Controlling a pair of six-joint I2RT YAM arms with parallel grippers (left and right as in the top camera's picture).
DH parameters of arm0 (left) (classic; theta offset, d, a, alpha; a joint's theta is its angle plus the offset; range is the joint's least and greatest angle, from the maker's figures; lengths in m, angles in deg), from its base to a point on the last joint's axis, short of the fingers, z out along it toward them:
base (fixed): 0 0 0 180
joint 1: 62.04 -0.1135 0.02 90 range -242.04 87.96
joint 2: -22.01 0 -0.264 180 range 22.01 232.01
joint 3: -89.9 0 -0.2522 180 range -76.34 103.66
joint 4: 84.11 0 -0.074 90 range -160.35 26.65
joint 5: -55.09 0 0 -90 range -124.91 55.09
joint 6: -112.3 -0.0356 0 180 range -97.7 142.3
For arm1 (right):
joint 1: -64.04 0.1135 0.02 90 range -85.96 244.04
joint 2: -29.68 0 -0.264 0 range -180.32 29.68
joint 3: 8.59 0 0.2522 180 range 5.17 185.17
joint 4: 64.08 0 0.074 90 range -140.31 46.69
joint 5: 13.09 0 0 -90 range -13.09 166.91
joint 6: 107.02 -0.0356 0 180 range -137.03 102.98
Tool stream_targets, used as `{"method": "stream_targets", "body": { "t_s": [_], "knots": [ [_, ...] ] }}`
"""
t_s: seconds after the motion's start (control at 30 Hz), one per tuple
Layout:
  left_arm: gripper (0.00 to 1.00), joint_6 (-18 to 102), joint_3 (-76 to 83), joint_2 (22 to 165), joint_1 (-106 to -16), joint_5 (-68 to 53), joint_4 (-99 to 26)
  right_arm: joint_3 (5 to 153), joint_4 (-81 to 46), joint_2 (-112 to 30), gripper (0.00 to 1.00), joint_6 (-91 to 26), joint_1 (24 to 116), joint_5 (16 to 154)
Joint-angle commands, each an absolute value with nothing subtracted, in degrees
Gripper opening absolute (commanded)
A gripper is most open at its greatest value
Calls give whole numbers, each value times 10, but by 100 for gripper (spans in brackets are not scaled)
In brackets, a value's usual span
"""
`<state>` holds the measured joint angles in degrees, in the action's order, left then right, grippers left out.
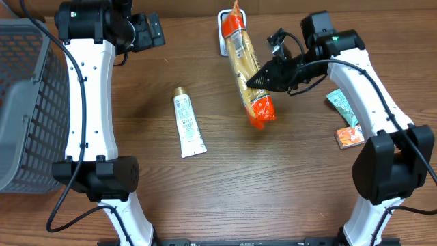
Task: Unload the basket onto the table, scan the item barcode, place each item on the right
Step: 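Hold the spaghetti package up in front of the scanner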
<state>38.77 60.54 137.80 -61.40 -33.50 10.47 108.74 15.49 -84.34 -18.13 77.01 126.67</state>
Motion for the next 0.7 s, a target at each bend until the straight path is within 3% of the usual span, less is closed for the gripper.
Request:
{"method": "stream_targets", "body": {
  "t_s": [0.0,0.23,0.4,0.67],
  "knots": [
    [100,381,607,1379,-613,-339,104,1170,143,-807,3,-293,807,997],
    [100,381,607,1379,-613,-339,104,1242,134,-836,3,-299,870,697],
    [100,381,607,1379,-613,-339,104,1242,65,-893,4,-248,903,513],
    [100,381,607,1379,-613,-339,104,1242,-78,-975,4,-105,941,331]
  ]
}}
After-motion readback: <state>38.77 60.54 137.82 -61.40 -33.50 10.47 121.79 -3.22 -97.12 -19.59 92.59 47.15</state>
